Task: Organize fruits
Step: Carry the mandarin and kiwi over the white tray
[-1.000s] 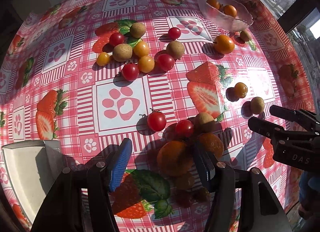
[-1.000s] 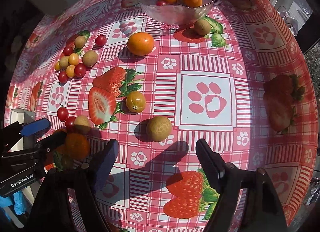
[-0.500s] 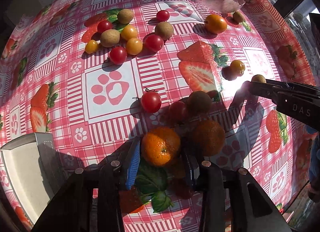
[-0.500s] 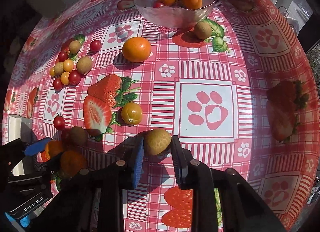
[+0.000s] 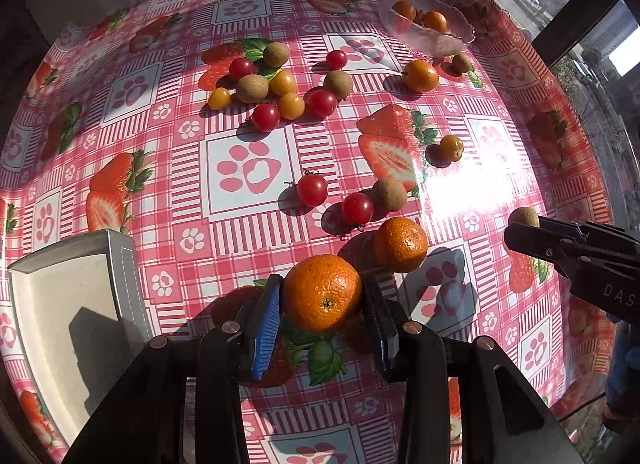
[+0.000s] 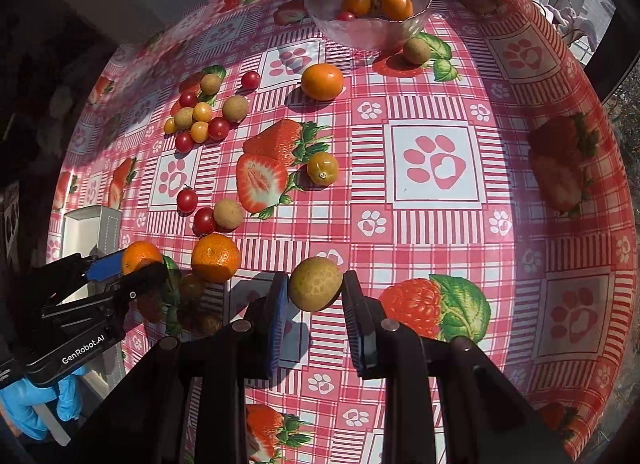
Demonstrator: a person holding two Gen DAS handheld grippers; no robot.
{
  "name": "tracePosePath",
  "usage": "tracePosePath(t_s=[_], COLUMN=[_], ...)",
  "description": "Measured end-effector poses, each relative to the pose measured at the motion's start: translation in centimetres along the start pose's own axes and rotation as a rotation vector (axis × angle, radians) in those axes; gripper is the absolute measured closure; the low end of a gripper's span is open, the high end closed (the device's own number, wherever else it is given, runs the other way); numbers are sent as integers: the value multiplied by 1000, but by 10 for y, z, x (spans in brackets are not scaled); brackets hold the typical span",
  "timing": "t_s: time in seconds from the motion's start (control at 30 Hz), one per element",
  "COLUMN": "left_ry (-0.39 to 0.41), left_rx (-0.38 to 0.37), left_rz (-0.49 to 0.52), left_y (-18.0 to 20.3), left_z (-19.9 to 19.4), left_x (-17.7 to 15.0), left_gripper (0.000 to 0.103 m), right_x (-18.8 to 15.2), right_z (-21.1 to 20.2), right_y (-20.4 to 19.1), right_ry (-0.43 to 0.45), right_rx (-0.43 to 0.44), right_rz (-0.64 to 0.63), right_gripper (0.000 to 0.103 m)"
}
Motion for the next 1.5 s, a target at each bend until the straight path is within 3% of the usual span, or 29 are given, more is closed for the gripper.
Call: tracePosePath(t_s=[0.33, 0.7, 1.2, 1.5], left_ry=[20, 18, -42, -89], left_rx=[-7, 1, 56, 81], left_rz=[-52, -175, -332, -318], left_y=[-35, -102, -198, -212], left_z=[-31, -44, -15, 8], left_x=[-49, -114, -171, -180], left_gripper=[62, 62, 62, 62], right_x=[-37, -62, -71, -71], right_z=[-4, 11, 72, 117], right_y=[-52, -148, -288, -324], right_ry=[-42, -100, -213, -304], right_rx=[5, 23, 50, -27], right_rz=[-79, -237, -460, -528], right_gripper=[73, 73, 73, 73])
Point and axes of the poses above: each gripper's, at about its wrist camera, not at the fingertips, and z roughly the way its jaws point, y to its right, x to its top, the point moved 2 cm from there along z, roughly the way its jaws point, and after that the axes turned 15 degrees about -y, right-handed, at the moved point
